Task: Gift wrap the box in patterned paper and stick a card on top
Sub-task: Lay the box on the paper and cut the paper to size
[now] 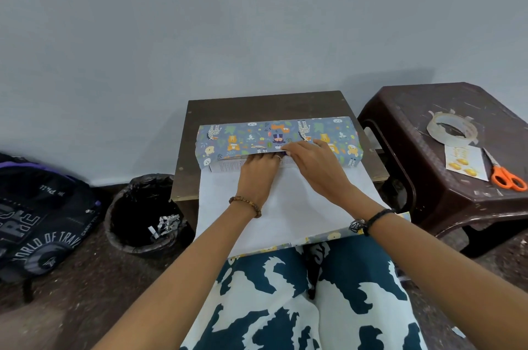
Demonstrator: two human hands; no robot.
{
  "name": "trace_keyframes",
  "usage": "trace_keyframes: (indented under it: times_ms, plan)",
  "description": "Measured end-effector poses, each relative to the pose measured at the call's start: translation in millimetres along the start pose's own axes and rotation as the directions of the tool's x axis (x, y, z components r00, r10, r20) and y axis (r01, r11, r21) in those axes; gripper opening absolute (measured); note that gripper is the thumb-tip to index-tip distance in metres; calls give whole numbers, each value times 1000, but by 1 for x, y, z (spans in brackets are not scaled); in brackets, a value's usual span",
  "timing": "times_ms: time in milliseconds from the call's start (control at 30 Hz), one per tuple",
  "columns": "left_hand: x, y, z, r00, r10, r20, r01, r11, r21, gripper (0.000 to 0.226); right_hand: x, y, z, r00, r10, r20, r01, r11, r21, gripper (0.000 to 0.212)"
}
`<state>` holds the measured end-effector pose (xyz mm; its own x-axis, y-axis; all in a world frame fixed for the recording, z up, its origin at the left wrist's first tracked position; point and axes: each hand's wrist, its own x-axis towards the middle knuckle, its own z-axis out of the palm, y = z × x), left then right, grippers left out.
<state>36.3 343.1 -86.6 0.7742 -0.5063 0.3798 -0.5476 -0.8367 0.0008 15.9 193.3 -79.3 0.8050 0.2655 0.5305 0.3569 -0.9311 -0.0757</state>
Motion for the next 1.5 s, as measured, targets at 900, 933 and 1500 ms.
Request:
trace_keyframes:
  times_ms: [900,933,1500]
  plan:
    - [13,-31,5,927,-59,370,15,993,120,59,15,6,-2,884,336,325,-345,938,-31,47]
    - [14,-30,4,923,-70,379,36,995,95,59,17,6,-1,856,381,350,-397,917,-27,52]
    - [18,-63,-1,897,-290,335,422,789,-447,54,18,21,-12,730,546,411,-636,763,116,57]
